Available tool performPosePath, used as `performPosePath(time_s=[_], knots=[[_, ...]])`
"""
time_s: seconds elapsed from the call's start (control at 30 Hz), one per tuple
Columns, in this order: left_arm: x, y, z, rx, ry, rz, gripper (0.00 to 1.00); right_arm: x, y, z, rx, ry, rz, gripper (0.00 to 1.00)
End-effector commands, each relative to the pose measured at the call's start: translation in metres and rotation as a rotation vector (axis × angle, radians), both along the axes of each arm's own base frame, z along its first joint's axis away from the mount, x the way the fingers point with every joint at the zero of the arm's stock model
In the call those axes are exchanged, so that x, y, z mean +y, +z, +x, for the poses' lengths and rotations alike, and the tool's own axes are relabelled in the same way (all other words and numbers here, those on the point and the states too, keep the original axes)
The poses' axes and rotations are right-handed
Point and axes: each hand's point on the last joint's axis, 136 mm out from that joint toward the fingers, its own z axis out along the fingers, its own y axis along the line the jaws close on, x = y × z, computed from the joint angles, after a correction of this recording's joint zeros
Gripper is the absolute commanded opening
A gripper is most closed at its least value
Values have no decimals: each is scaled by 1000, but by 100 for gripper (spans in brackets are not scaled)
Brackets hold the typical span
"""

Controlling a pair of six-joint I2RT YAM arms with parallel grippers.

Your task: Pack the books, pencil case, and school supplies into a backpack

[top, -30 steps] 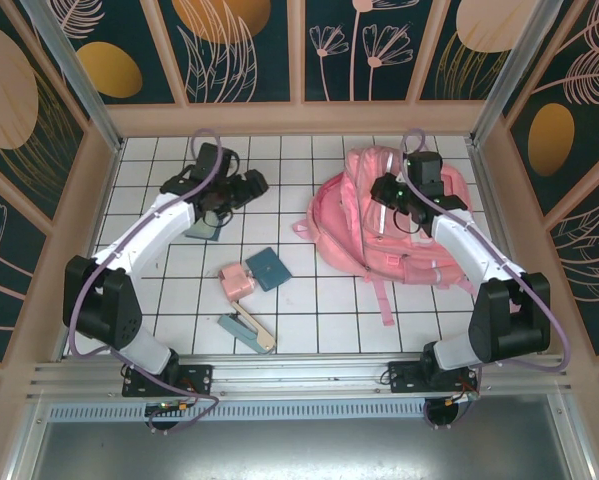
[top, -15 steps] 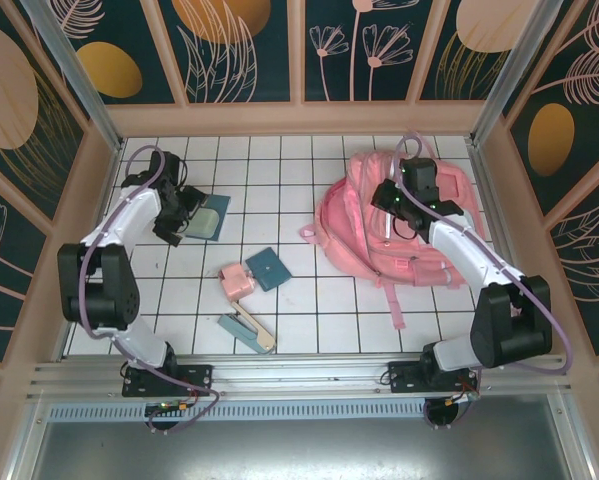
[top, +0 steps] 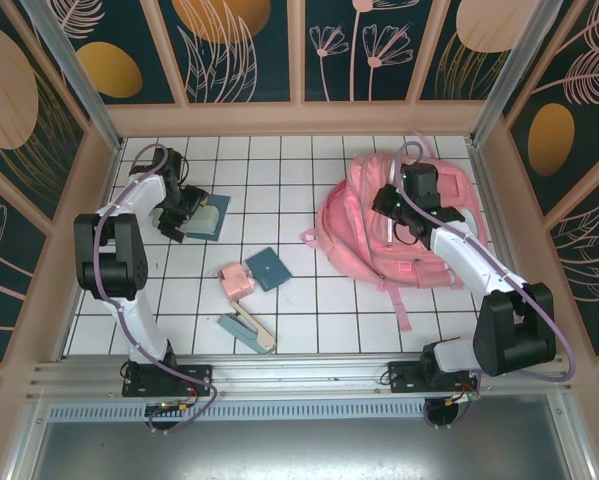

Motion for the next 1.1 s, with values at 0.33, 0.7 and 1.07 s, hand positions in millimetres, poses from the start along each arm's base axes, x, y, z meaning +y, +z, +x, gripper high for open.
performPosePath(time_s=[0.33,0.7,1.07], knots=[[9,-5,26,-14,7,-11,98,9,1,-1,-12,41,30,0],[12,-5,55,-37,-6,-13,86,14,4,-5,-8,52,21,0],[4,6,54,-96,-39,-53,70,12,23,-4,-39,36,20,0]])
